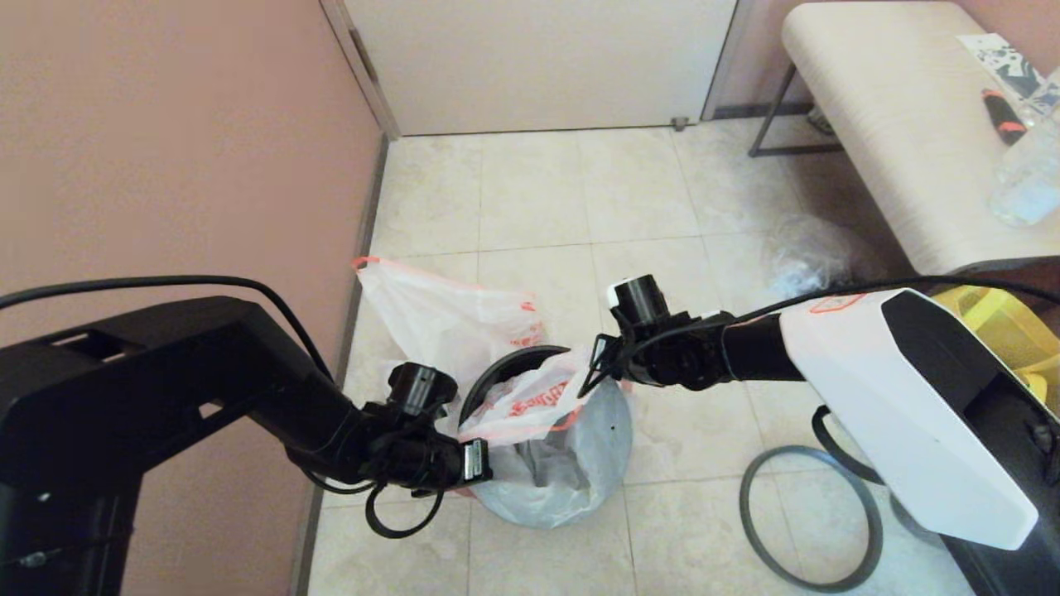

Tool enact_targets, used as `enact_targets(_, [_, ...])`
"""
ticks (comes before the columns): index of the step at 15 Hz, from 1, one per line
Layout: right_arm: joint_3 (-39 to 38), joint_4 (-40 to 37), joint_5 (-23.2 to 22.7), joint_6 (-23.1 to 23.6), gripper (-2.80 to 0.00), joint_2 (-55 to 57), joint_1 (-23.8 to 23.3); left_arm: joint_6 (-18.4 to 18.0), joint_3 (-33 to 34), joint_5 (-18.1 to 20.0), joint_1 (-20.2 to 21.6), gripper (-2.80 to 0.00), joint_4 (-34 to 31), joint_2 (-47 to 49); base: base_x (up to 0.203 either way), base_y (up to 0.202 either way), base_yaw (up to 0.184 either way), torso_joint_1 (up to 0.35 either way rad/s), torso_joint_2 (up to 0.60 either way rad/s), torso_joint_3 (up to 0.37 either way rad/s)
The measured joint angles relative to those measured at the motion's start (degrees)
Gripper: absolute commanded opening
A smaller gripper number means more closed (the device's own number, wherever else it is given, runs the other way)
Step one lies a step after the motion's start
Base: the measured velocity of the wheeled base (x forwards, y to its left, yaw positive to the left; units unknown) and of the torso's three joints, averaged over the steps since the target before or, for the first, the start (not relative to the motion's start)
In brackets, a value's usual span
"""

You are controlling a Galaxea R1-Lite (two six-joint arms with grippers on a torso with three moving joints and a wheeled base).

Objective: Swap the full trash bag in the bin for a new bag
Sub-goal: Put the new garbage bag on the trash can

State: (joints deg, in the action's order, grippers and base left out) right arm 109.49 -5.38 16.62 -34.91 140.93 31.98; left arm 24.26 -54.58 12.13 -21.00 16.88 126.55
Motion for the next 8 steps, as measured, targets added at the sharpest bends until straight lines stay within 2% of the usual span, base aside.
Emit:
enact_targets(3, [-4.4,-1.0,4.1,0.1,-2.80,-2.7,0.3,2.3,-0.5,-0.4,0.7,-2.80,0.4,0.0,0.000,0.000,0.000,0.000,0.00,0.000])
enact_targets(8, [-8.7,-3.8,4.5,0.0,-2.80,-7.9,1.2,7.0,-1.3,-3.2,1.9,-2.80,3.7,-0.3,0.000,0.000,0.000,0.000,0.00,0.000])
